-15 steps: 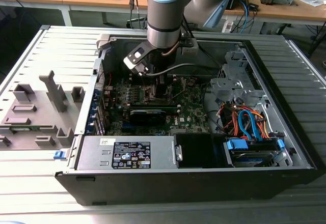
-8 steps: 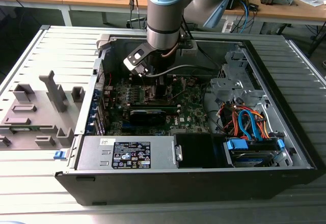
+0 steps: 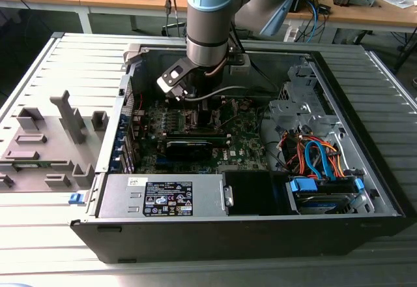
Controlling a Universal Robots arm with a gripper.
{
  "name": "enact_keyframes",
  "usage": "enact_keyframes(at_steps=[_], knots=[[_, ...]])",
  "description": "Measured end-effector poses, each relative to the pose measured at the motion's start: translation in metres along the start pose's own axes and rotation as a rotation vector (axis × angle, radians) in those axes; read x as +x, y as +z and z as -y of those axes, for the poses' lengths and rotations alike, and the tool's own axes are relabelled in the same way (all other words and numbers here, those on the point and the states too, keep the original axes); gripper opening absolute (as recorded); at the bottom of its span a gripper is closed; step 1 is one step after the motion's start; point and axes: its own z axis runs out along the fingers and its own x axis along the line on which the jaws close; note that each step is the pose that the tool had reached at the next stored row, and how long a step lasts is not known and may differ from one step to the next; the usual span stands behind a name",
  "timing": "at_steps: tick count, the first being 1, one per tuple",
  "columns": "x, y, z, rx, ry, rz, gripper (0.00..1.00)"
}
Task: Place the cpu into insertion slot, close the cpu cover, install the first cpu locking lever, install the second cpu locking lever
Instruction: 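Place the cpu into insertion slot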
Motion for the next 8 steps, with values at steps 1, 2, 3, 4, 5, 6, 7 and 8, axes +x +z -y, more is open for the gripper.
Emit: enact_keyframes(at_steps=[1, 2, 3, 4, 5, 6, 7, 8], knots=[[0.0000, 0.0006, 0.0000, 0.0000, 0.000, 0.0001, 0.55], [0.0000, 0.0015, 0.0002, 0.0000, 0.001, 0.0003, 0.55], [0.0000, 0.0029, 0.0002, 0.0000, 0.001, 0.0004, 0.55], [0.0000, 0.0034, 0.0003, 0.0000, 0.001, 0.0006, 0.55], [0.0000, 0.0044, 0.0003, 0.0000, 0.002, 0.0008, 0.55], [0.0000, 0.0058, 0.0004, 0.0000, 0.002, 0.0011, 0.55], [0.0000, 0.0068, 0.0006, 0.0002, 0.002, 0.0015, 0.55], [0.0000, 0.0076, 0.0007, 0.0001, 0.002, 0.0015, 0.55]])
